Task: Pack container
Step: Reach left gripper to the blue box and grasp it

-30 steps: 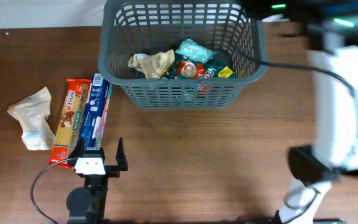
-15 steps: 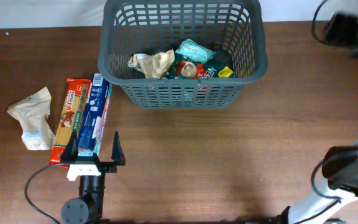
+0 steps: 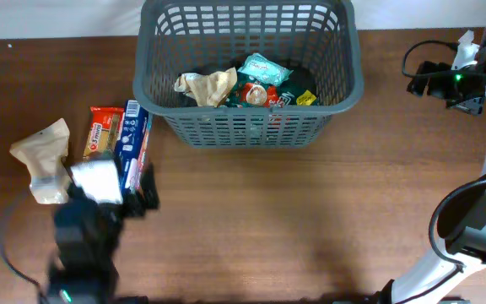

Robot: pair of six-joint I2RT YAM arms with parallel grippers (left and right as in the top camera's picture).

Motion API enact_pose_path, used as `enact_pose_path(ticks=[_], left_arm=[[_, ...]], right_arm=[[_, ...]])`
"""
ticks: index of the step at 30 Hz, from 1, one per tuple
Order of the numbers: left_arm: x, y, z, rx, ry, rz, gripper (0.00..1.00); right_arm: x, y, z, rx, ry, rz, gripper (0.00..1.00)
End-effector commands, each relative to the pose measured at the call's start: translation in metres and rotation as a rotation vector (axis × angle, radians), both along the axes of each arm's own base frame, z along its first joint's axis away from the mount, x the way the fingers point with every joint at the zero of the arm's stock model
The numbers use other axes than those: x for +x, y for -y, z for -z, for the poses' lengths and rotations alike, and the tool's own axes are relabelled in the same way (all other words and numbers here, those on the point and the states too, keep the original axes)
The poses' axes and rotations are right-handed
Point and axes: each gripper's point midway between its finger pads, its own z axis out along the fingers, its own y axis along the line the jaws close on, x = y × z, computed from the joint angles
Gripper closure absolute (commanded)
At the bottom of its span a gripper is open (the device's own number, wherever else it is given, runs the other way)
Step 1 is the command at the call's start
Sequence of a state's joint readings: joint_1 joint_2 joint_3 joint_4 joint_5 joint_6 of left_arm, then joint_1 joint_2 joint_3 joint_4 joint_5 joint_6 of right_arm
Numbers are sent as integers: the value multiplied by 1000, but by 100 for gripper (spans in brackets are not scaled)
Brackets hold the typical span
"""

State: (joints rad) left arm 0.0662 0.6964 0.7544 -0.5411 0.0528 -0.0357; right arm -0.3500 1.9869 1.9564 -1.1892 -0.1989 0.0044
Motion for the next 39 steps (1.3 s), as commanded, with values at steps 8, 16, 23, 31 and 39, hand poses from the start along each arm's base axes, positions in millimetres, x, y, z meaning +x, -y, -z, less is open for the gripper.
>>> enact_pose_path(ticks=[8,16,23,31,39], left_arm=[[109,-53,-38,-161,-359,73,1],[134,-60,14,-160,-538,134,1],[134,-61,60,-191,-677,145,0],[128,-60,128,44,-937,120,2],[129,-50,188,214,-1108,141,10]], right_arm=[[0,-2,-7,3,17,4,1],[0,-2,-7,3,17,4,1],[0,-2,-7,3,17,4,1],[0,-2,-7,3,17,4,1],[0,-2,-7,3,17,4,1]])
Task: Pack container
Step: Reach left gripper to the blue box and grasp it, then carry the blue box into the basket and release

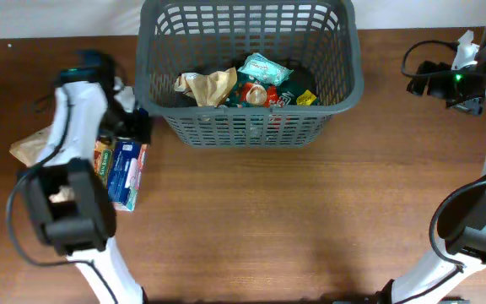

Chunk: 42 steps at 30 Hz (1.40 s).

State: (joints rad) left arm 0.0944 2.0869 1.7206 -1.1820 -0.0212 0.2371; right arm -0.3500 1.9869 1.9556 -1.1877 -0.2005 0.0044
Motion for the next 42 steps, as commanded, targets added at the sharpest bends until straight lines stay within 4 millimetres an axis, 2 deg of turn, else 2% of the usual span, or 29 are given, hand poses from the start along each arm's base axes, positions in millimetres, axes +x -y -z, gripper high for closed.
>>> enact_pose_path(ticks=[1,8,9,10,11,12,14,16,20,25,28,30,33,36,39,42], left_arm=[[0,-19,16,88,-47,-4,11],[-1,-25,45,71,-94,-37,24],[0,-25,48,70,-95,-39,35],[0,-25,48,71,-95,-38,51],[0,-25,48,71,-95,-38,84],[0,-25,47,71,-94,-39,98],[1,-26,42,72,-91,-39,98],[6,-26,28,73,-74,-43,98],[33,-31,-35,96,42,-47,98],[73,-46,-156,183,345,-74,98],[86,-42,-228,191,557,-76,98],[90,-32,-272,196,690,-33,98],[91,9,-330,185,871,194,98],[87,58,-365,196,984,430,98],[80,116,-377,212,1036,694,98],[70,175,-369,219,1034,979,98]], right_arm=[[0,-2,-7,2,16,4,1],[0,-2,-7,2,16,4,1],[0,-2,-7,2,16,4,1],[0,-2,-7,2,16,4,1],[0,-2,-7,2,16,4,1],[0,-2,-7,2,16,4,1],[0,-2,-7,2,16,4,1],[0,-2,-7,2,16,4,1],[0,-2,-7,2,16,4,1],[0,-2,-7,2,16,4,1],[0,-2,-7,2,16,4,1],[0,-2,-7,2,16,4,1],[0,-2,-7,2,16,4,1],[0,-2,-7,2,16,4,1],[0,-2,-7,2,16,4,1],[0,-2,-7,2,16,4,1]])
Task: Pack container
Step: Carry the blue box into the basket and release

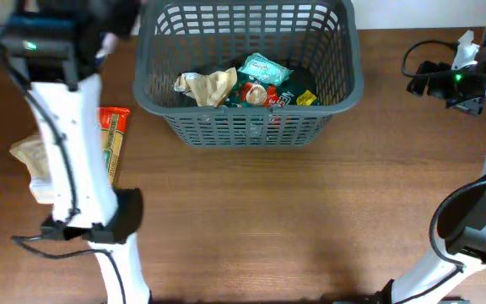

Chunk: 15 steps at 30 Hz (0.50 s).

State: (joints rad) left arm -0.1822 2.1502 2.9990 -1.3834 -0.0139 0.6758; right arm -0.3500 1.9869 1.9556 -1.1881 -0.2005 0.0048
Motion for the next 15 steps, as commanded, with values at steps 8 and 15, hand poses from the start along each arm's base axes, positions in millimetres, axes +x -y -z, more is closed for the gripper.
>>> enact_pose_path(ticks=[8,15], left_arm=[[-19,133,87,464,-84,645,98],[13,144,173,489,-184,646,98]], right_arm=[[0,-2,-7,2,16,4,1],[0,-2,-7,2,16,4,1]])
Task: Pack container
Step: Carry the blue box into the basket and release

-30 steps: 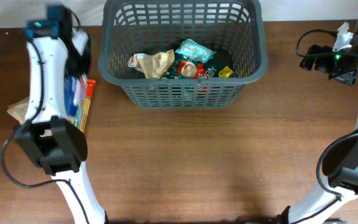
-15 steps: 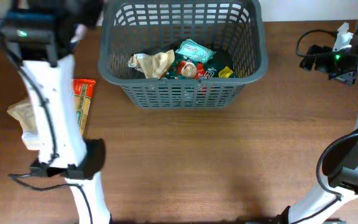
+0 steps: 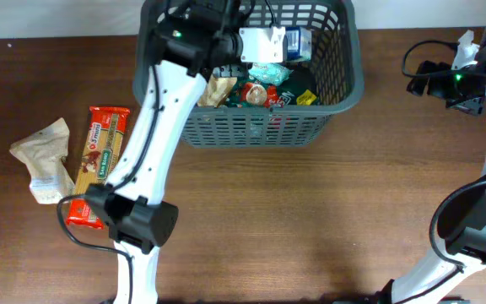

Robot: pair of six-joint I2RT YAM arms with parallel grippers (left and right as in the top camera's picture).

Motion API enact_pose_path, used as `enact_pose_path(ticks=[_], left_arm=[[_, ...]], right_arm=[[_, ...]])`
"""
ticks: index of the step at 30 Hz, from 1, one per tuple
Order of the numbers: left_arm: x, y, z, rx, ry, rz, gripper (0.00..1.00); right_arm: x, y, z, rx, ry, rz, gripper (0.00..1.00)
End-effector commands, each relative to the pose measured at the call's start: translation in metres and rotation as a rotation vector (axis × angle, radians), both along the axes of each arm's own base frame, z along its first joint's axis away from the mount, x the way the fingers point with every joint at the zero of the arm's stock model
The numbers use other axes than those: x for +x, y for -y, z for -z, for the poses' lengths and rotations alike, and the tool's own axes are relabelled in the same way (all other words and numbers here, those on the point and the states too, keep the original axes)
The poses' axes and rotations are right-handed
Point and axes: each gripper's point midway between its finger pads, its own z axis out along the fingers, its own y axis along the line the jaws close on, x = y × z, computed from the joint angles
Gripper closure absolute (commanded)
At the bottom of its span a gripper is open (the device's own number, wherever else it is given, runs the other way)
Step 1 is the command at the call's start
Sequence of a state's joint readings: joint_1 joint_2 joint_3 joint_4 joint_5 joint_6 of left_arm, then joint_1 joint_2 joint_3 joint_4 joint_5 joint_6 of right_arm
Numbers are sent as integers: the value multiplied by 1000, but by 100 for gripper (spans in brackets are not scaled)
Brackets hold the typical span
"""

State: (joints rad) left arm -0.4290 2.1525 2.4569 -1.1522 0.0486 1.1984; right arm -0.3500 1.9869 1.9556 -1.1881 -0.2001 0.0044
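The grey plastic basket (image 3: 344, 84) stands at the back middle of the table and holds several packets, among them a tan bag (image 3: 213, 84) and a teal packet (image 3: 264, 72). My left arm reaches over the basket from the left. Its gripper (image 3: 278, 44) is shut on a blue box (image 3: 299, 44), which hangs above the basket's right half. A red pasta packet (image 3: 99, 160) and a beige paper bag (image 3: 45, 156) lie on the table to the left. My right gripper (image 3: 420, 80) is held up at the far right edge, its fingers too small to read.
The right arm's base and cables (image 3: 471, 228) take up the right edge. The left arm's base (image 3: 133, 224) stands in front of the red packet. A pale wall strip runs behind the basket.
My left arm has swung from the basket's back left corner to over the basket, and the blue box now shows in its gripper above the basket's right half. The right arm is unchanged.
My left gripper was low over the blue box next to the red packet on the left of the table. Then the arm stood beside the basket's left wall with the box below it. Later the box was gone from the table, and now it hangs over the basket.
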Motion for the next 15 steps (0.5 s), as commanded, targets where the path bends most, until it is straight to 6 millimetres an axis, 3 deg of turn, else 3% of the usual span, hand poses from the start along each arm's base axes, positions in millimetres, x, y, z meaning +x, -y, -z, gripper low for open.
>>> enact_pose_path(ticks=[1,2,4,6,10,13,15], left_arm=[[12,0,30,45,2,25,98],[15,1,36,38,1,18,96],[18,2,45,13,-11,-20,69],[18,1,47,-17,-34,-67,1],[27,-20,19,-69,23,-315,1],[31,-60,-34,-100,167,-588,1],[17,-76,-65,-98,205,-635,1]], right_arm=[[0,-2,-7,2,17,4,1],[0,-2,-7,2,17,4,1],[0,-2,-7,2,17,4,1],[0,-2,-7,2,17,4,1],[0,-2,-7,2,17,4,1],[0,-2,-7,2,17,4,1],[0,-2,-7,2,17,4,1]])
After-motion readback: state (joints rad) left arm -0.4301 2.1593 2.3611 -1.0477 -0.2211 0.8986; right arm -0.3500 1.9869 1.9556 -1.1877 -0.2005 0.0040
